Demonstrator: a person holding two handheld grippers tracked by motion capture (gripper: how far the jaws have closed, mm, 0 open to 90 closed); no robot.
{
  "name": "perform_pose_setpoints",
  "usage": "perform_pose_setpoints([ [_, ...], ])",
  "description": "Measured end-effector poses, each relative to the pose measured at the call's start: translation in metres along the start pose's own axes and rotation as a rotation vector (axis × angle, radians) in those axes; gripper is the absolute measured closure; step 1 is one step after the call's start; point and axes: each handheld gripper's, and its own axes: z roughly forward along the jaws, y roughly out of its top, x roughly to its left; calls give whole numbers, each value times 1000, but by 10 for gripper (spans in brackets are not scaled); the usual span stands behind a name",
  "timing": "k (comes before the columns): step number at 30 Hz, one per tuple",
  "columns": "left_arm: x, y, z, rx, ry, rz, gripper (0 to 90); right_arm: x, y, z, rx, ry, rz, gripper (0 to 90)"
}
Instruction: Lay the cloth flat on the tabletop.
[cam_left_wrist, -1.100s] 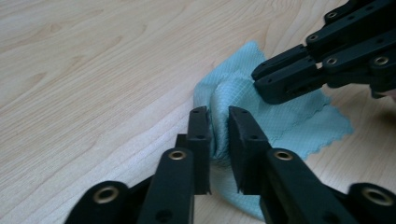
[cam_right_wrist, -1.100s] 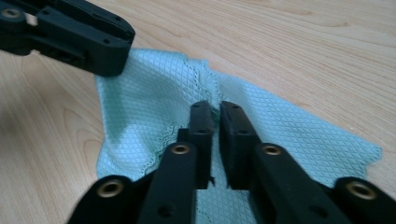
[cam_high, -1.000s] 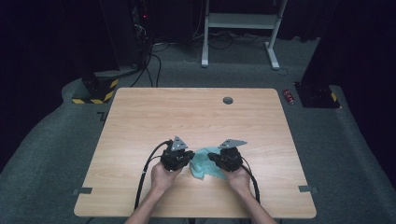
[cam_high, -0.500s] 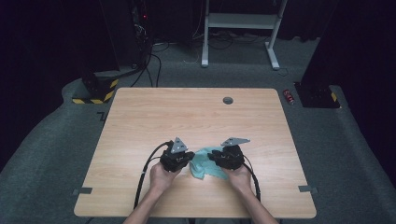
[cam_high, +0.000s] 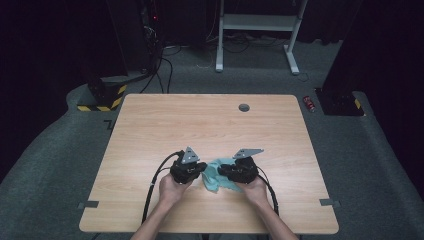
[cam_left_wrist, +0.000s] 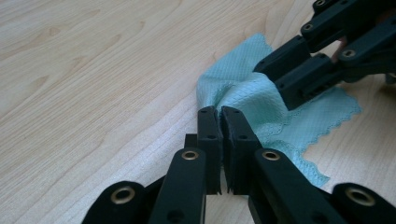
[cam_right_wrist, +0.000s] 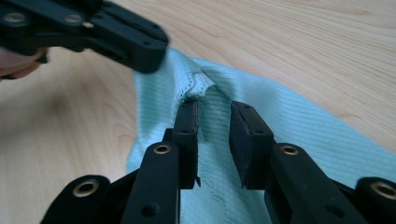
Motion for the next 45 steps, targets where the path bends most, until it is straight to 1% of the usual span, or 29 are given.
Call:
perform_pose_setpoints([
  [1, 0, 0, 0, 0, -1, -1, 862, 3, 1, 0, 2, 7, -18, 748],
  [2, 0, 0, 0, 0, -1, -1, 860, 3, 1, 0, 2, 7, -18, 748],
  [3, -1, 0, 0, -1, 3, 3, 860, 4, 1, 1, 7, 11, -32, 765],
  [5, -1, 0, 0, -1, 8, 5, 849, 5, 2, 4, 19, 18, -38, 806],
  [6, -1, 1, -1, 1, 8, 2, 780, 5, 2, 6, 16, 27, -49, 854],
  [7, -3, 1, -2, -6, 8, -8, 735, 6, 2, 6, 11, 30, -52, 879],
  [8, -3, 1, -3, -4, 9, -3, 735, 6, 2, 6, 11, 30, -52, 879],
  [9, -5, 2, -5, -9, 12, -2, 693, 7, 2, 6, 6, 31, -55, 898],
  [11, -9, 3, -9, -15, 15, 11, 624, 10, 3, 5, -2, 30, -71, 900],
  [15, -19, 4, -11, -4, 21, 25, 596, 11, 5, 3, -6, 26, -80, 900],
  [18, -25, 3, -11, 1, 18, 7, 581, 12, 6, 2, -9, 25, -78, 900],
  [21, -31, 4, -10, 11, 29, 10, 533, 14, 6, 2, -11, 22, -84, 900],
  [22, -33, 4, -10, 16, 37, 14, 500, 16, 7, 2, -14, 18, -93, 900],
  [25, -36, 4, -8, 24, 57, 24, 480, 17, 7, 3, -15, 22, -100, 900],
  [26, -36, 4, -7, 25, 50, 17, 483, 18, 8, 3, -17, 24, -103, 900],
  [27, -35, 4, -6, 27, 52, 17, 516, 21, 9, 5, -14, 25, -108, 900],
  [29, -31, 3, -6, 17, 41, 19, 625, 20, 9, 6, -12, 35, -105, 900],
  [30, -31, 3, -6, 17, 41, 19, 661, 20, 9, 6, -12, 35, -105, 900],
  [31, -30, 3, -6, 16, 28, 15, 661, 21, 9, 6, -13, 32, -104, 900],
  [32, -29, 3, -6, 15, 28, 22, 698, 21, 9, 6, -11, 29, -102, 898],
  [33, -29, 3, -6, 15, 42, 34, 729, 20, 9, 5, -14, 30, -102, 886],
  [34, -29, 3, -6, 15, 36, 33, 757, 18, 8, 4, -18, 35, -97, 877],
  [36, -28, 2, -8, 6, 35, 32, 795, 18, 7, 2, -20, 25, -95, 865],
  [38, -26, 2, -10, 0, 32, 31, 846, 17, 4, 1, -10, 15, -102, 837],
  [41, -26, 2, -10, 3, 28, 35, 874, 17, 3, 2, -3, 14, -98, 820],
  [42, -28, 1, -10, 4, 26, 35, 875, 16, 2, 2, 1, 17, -93, 813],
  [43, -28, 2, -11, 3, 29, 49, 864, 16, 2, 3, 0, 19, -92, 807],
  [44, -30, 1, -11, 3, 20, 48, 824, 16, 2, 4, -3, 19, -93, 805],
  [45, -32, 1, -10, 5, 20, 48, 759, 16, 3, 4, -7, 20, -92, 806],
])
